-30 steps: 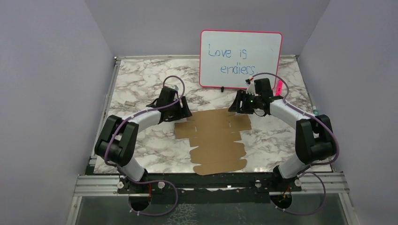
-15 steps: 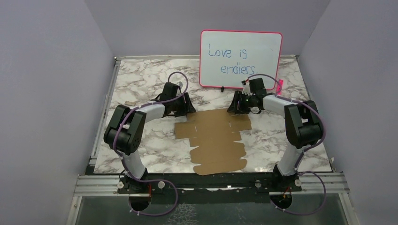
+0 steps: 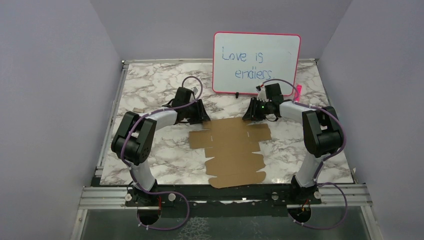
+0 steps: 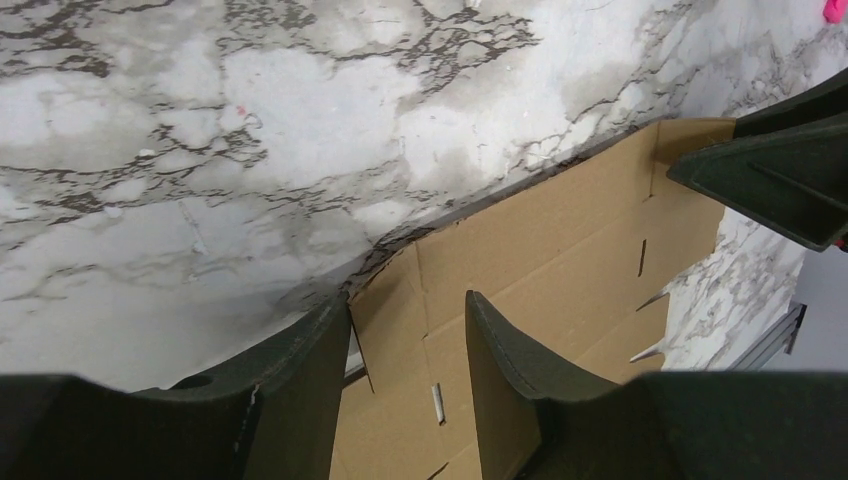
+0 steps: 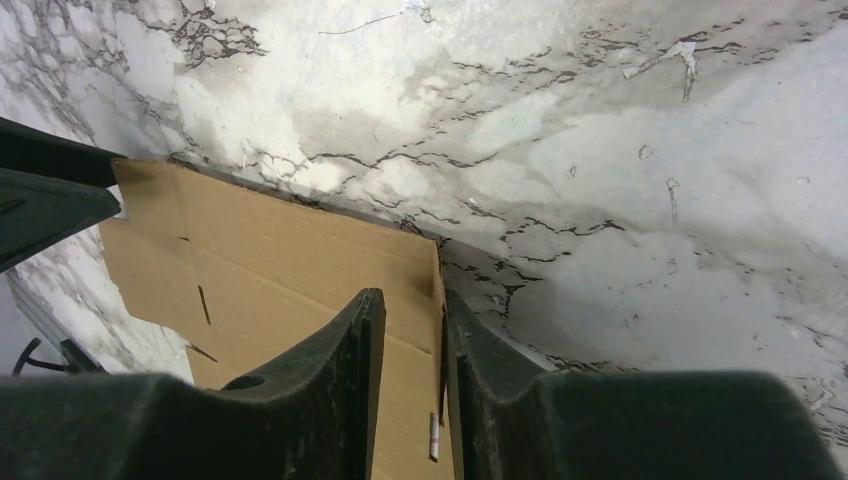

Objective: Fold the paper box

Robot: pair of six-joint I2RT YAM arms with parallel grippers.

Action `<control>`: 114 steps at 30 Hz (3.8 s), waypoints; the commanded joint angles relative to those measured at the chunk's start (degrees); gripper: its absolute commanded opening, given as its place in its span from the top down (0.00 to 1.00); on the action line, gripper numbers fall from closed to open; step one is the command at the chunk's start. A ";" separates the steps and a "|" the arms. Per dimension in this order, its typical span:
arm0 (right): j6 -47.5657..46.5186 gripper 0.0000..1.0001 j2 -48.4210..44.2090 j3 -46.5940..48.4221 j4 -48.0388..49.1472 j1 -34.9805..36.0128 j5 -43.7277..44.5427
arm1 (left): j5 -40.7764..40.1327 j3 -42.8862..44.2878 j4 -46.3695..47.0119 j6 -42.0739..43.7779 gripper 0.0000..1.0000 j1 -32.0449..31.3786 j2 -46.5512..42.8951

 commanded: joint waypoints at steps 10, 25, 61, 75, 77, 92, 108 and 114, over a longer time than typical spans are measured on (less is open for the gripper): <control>0.07 0.71 -2.57 2.62 -6.90 4.03 18.06 | -3.39 7.82 -5.52 1.39 0.53 -5.30 1.00; 4.94 0.67 2.76 12.03 -14.05 10.22 33.48 | -10.87 16.50 -10.07 3.64 0.50 -8.65 6.46; 5.80 0.07 -28.84 -18.11 0.06 8.50 14.07 | 1.44 -12.93 -4.04 0.23 0.25 4.88 -17.00; 9.16 0.05 -24.09 -22.69 8.95 8.80 6.85 | 1.79 -12.78 -1.51 0.51 0.65 4.52 -13.86; 9.52 0.05 -23.41 -22.98 9.69 9.21 6.78 | -0.54 -12.06 -3.25 1.39 0.69 3.86 -15.51; 19.34 0.05 -17.23 -22.47 17.62 21.06 13.44 | -18.03 -3.68 -16.17 7.62 0.83 -4.58 -19.93; 30.75 0.05 -7.18 -13.66 22.19 32.16 22.62 | -30.59 1.98 -24.74 11.26 0.78 -8.12 -19.01; 32.80 0.05 -5.84 -13.60 22.59 32.40 23.34 | -36.75 4.28 -28.65 12.75 0.74 -9.84 -18.97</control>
